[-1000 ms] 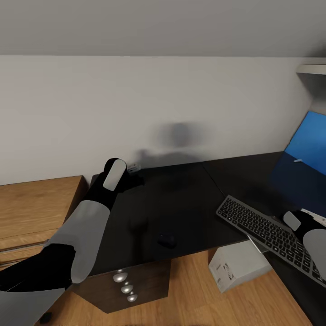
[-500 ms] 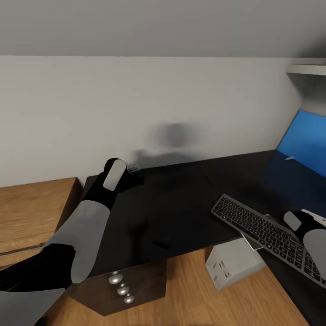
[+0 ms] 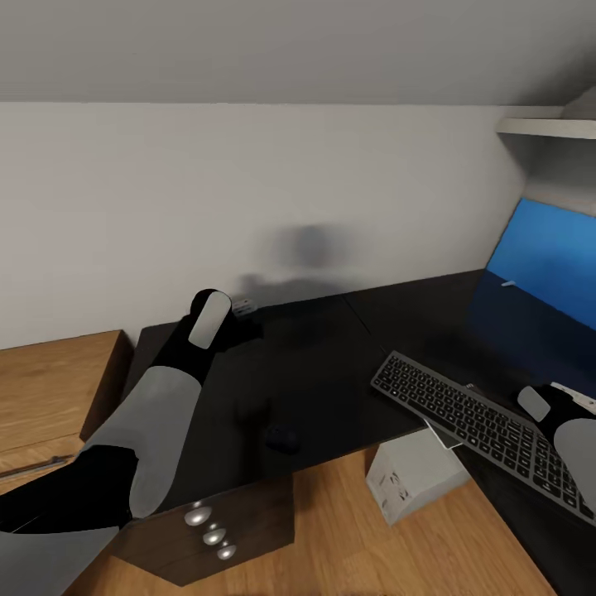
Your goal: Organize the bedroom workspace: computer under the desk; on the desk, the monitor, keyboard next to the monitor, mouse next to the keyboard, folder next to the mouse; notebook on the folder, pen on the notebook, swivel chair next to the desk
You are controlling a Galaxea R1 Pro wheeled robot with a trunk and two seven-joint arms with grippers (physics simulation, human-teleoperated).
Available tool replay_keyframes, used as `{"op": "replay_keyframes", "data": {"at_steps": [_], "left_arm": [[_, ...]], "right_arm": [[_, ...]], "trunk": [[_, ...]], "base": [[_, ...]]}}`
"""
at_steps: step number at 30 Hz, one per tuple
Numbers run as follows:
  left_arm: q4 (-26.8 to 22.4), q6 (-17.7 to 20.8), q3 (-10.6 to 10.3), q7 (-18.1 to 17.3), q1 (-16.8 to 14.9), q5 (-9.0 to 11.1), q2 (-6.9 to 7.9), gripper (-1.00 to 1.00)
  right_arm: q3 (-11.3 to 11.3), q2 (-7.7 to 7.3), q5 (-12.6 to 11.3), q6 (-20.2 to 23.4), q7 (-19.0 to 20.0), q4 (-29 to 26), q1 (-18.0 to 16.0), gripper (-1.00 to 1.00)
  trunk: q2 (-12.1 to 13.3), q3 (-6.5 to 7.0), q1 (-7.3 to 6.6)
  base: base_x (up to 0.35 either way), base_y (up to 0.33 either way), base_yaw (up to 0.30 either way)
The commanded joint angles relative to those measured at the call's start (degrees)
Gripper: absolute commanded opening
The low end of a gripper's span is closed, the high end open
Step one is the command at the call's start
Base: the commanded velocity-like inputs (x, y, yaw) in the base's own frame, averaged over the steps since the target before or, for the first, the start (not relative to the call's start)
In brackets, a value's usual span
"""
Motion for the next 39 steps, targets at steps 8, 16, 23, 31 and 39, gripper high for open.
{"op": "replay_keyframes", "data": {"at_steps": [8,16,23,31,39], "left_arm": [[-0.12,0.09,-0.14,0.45,-0.03,0.46,0.00,1.00],[0.04,0.01,0.02,0.53,-0.03,0.53,0.00,1.00],[0.11,0.01,0.02,0.47,-0.03,0.54,0.00,1.00],[0.04,0.05,-0.06,0.46,-0.03,0.51,0.00,1.00],[0.09,0.09,-0.13,0.38,-0.03,0.59,0.00,1.00]], "right_arm": [[0.43,-0.02,-0.19,0.61,-0.37,2.34,0.03,1.00],[0.44,-0.02,-0.10,0.65,-0.39,2.34,0.03,1.00],[0.45,-0.02,-0.09,0.65,-0.39,2.34,0.03,1.00],[0.45,0.39,-0.09,0.68,-0.39,2.34,0.03,1.00],[0.45,0.36,-0.02,0.68,-0.17,2.34,0.02,1.00]], "trunk": [[-0.02,-0.02,0.00],[-0.02,-0.01,0.00],[-0.02,-0.01,0.00],[-0.02,-0.01,0.00],[-0.02,-0.01,0.00]], "base": [[0.000,0.000,-0.091],[-0.087,0.000,-0.009],[-0.105,0.000,0.000],[-0.089,0.005,0.000],[-0.075,0.057,0.000]]}}
